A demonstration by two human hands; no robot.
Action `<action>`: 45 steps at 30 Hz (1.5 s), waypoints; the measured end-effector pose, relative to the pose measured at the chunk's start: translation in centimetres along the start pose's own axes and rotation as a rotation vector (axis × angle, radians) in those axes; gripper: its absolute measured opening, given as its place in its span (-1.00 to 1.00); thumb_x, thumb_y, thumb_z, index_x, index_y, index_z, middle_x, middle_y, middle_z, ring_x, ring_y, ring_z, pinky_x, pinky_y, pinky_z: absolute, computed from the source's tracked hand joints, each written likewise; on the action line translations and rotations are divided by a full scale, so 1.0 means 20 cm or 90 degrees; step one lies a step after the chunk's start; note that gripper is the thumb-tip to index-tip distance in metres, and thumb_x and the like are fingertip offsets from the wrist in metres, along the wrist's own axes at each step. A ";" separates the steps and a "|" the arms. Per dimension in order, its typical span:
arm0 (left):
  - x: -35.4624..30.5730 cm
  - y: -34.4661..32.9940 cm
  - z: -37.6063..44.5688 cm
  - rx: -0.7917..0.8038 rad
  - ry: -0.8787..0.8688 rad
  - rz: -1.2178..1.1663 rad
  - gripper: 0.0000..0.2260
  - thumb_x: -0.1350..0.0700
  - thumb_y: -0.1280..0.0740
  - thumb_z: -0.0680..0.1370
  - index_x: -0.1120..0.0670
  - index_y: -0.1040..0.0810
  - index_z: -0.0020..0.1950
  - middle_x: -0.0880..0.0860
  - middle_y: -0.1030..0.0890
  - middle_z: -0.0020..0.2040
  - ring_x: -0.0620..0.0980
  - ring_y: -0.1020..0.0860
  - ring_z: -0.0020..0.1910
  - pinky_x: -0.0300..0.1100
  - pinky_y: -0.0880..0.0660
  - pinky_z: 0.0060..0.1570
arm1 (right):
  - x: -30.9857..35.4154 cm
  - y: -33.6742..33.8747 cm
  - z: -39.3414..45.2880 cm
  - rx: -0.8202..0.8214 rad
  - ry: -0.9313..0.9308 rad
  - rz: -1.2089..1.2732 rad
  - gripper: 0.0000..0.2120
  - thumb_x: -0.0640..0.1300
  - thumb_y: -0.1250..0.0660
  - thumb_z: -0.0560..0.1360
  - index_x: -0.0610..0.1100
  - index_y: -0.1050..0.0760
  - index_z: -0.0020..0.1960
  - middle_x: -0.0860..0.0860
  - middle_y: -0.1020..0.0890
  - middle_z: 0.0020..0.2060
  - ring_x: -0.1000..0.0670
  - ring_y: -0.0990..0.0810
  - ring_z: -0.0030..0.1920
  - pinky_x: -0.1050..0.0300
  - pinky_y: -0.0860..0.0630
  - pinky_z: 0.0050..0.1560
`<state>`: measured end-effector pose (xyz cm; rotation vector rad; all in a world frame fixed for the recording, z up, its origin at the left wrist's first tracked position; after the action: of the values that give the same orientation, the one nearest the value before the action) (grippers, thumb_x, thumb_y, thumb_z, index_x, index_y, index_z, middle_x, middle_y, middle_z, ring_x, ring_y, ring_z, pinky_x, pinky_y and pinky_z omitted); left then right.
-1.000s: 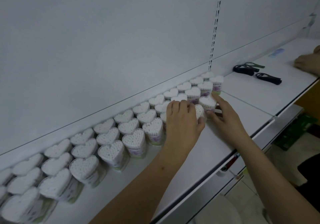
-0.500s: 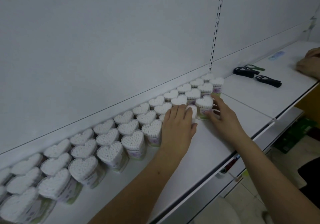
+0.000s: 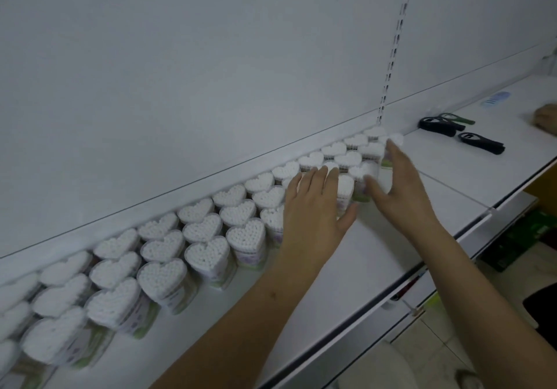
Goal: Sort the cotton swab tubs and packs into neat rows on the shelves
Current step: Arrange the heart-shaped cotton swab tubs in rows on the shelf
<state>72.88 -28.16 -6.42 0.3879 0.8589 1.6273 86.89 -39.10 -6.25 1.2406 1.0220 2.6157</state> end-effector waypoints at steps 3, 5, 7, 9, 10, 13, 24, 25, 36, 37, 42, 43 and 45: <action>0.07 0.19 -0.10 -0.058 0.067 -0.057 -0.55 -0.11 -0.29 0.58 0.13 -0.51 0.37 0.07 -0.54 0.35 0.03 -0.43 0.40 -0.01 -0.28 0.45 | 0.26 0.01 0.02 -0.108 0.024 0.051 -0.39 -0.02 -0.26 0.61 -0.12 -0.12 0.58 -0.03 -0.26 0.52 0.01 -0.25 0.49 0.23 -0.16 0.44; 0.12 0.33 -0.17 -0.076 0.122 -0.073 -0.56 -0.10 -0.27 0.58 0.10 -0.50 0.39 0.04 -0.52 0.38 0.00 -0.40 0.43 -0.05 -0.25 0.47 | 0.51 -0.02 0.04 -0.147 0.089 0.078 -0.44 0.00 -0.21 0.64 -0.14 -0.16 0.57 -0.04 -0.28 0.51 0.01 -0.24 0.50 0.20 -0.17 0.47; 0.18 0.48 -0.24 -0.088 0.170 -0.086 -0.56 -0.10 -0.26 0.59 0.07 -0.48 0.41 0.01 -0.50 0.40 -0.04 -0.38 0.45 -0.11 -0.23 0.47 | 0.78 -0.08 0.04 -0.154 0.162 0.124 -0.47 0.02 -0.18 0.66 -0.17 -0.20 0.55 -0.04 -0.32 0.50 0.00 -0.26 0.50 0.06 -0.21 0.51; 0.26 0.62 -0.33 -0.107 0.209 -0.086 -0.55 -0.11 -0.24 0.59 0.06 -0.47 0.43 -0.02 -0.49 0.41 -0.07 -0.37 0.46 -0.12 -0.26 0.46 | 1.05 -0.17 0.01 -0.123 0.215 0.184 -0.49 0.02 -0.16 0.66 -0.17 -0.23 0.54 -0.02 -0.34 0.49 0.02 -0.28 0.49 0.02 -0.23 0.49; 0.31 0.70 -0.38 -0.120 0.228 -0.080 -0.55 -0.10 -0.24 0.59 0.06 -0.46 0.43 -0.03 -0.49 0.41 -0.08 -0.37 0.45 -0.11 -0.28 0.45 | 1.18 -0.22 -0.02 -0.098 0.242 0.212 -0.50 0.03 -0.16 0.67 -0.16 -0.23 0.54 0.00 -0.35 0.48 0.03 -0.29 0.48 0.03 -0.24 0.49; 0.47 0.93 -0.54 -0.148 0.300 -0.043 -0.55 -0.09 -0.24 0.59 0.05 -0.46 0.44 -0.05 -0.50 0.40 -0.09 -0.38 0.44 -0.09 -0.32 0.43 | 1.58 -0.39 -0.16 -0.019 0.341 0.267 -0.51 0.06 -0.13 0.67 -0.15 -0.25 0.53 0.01 -0.37 0.46 0.04 -0.32 0.47 0.06 -0.27 0.47; 0.99 2.05 -1.56 -0.272 0.471 0.086 -0.57 -0.11 -0.21 0.59 -0.02 -0.43 0.43 -0.14 -0.47 0.36 -0.18 -0.37 0.40 -0.08 -0.40 0.34 | 2.88 -0.98 -1.17 0.252 0.549 0.429 -0.47 0.16 -0.09 0.65 -0.04 -0.22 0.55 0.11 -0.33 0.49 0.14 -0.24 0.50 0.19 -0.19 0.47; 1.04 2.16 -1.68 -0.283 0.487 0.100 -0.57 -0.12 -0.21 0.59 -0.03 -0.43 0.43 -0.15 -0.47 0.36 -0.19 -0.37 0.40 -0.09 -0.40 0.33 | 3.01 -1.02 -1.28 0.270 0.564 0.448 -0.48 0.15 -0.10 0.66 -0.04 -0.22 0.55 0.11 -0.33 0.49 0.14 -0.24 0.50 0.20 -0.19 0.48; 1.26 3.14 -2.86 -0.404 0.724 0.309 -0.55 -0.23 -0.16 0.58 -0.11 -0.39 0.44 -0.23 -0.43 0.32 -0.26 -0.35 0.34 -0.29 -0.34 0.30 | 4.12 -1.50 -2.36 0.472 0.703 0.569 -0.47 0.17 -0.11 0.65 -0.06 -0.25 0.53 0.05 -0.36 0.47 0.07 -0.25 0.48 0.30 -0.13 0.39; 1.26 3.20 -2.94 -0.414 0.746 0.315 -0.55 -0.24 -0.15 0.58 -0.12 -0.39 0.44 -0.24 -0.43 0.31 -0.27 -0.35 0.33 -0.30 -0.34 0.29 | 4.19 -1.53 -2.42 0.488 0.707 0.575 -0.47 0.17 -0.12 0.65 -0.06 -0.25 0.53 0.06 -0.36 0.47 0.07 -0.25 0.48 0.30 -0.12 0.38; 1.33 3.48 -3.33 -0.475 0.840 0.385 -0.55 -0.25 -0.16 0.57 -0.12 -0.42 0.40 -0.31 -0.41 0.25 -0.37 -0.34 0.27 -0.42 -0.30 0.24 | 4.59 -1.69 -2.78 0.572 0.732 0.616 -0.48 0.16 -0.12 0.65 -0.06 -0.26 0.53 0.05 -0.37 0.46 0.05 -0.25 0.47 0.21 -0.18 0.39; 1.35 3.53 -3.39 -0.484 0.857 0.396 -0.55 -0.25 -0.15 0.56 -0.12 -0.43 0.40 -0.32 -0.40 0.23 -0.42 -0.31 0.25 -0.49 -0.25 0.21 | 4.67 -1.74 -2.87 0.590 0.737 0.628 -0.48 0.16 -0.12 0.65 -0.06 -0.26 0.53 0.04 -0.37 0.46 0.03 -0.26 0.46 0.13 -0.22 0.43; 1.40 3.63 -3.50 -0.498 0.881 0.401 -0.54 -0.25 -0.15 0.55 -0.12 -0.43 0.41 -0.29 -0.41 0.23 -0.48 -0.28 0.24 -0.55 -0.23 0.19 | 4.81 -1.82 -3.02 0.614 0.747 0.649 -0.48 0.15 -0.14 0.65 -0.08 -0.27 0.52 0.03 -0.38 0.45 0.01 -0.27 0.45 0.01 -0.26 0.45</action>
<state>-31.74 -26.34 -7.48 -1.2957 0.9725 2.6331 -28.15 -11.60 8.62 -0.1571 2.5761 3.8912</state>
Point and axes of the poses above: each hand's wrist, its own z-axis towards the middle knuckle, its own y-axis out of the back of the hand, x = y × z, the point moved 3 cm from there along z, towards the middle knuckle
